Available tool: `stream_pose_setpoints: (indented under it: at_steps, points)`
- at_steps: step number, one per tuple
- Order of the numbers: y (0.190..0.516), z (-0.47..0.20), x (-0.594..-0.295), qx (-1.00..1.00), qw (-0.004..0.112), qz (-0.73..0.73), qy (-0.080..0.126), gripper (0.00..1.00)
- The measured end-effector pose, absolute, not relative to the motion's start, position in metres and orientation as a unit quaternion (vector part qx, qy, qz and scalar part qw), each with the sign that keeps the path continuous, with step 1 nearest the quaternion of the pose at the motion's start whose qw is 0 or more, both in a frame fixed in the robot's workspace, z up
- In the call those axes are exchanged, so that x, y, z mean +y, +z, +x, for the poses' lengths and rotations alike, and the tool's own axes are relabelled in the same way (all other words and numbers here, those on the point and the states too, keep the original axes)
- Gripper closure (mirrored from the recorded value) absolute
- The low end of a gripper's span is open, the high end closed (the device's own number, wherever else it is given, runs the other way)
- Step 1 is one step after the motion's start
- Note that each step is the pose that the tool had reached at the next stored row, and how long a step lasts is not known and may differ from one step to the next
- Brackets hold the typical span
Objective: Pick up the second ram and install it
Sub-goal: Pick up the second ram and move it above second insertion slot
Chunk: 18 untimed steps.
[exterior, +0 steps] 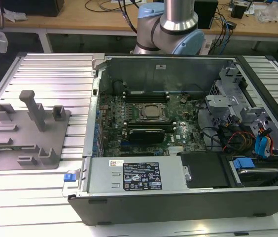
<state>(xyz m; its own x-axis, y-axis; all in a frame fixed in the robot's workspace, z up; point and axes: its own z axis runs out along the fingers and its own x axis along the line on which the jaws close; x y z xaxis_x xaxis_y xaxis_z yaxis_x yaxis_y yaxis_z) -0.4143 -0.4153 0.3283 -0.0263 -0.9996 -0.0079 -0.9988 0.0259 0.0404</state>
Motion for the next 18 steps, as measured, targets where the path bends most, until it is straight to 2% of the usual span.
stream_pose_setpoints:
  at_steps: [18]
  points:
    - [0.271, -0.416, -0.436, -0.744, 0.010, 0.668, -0.018, 0.92]
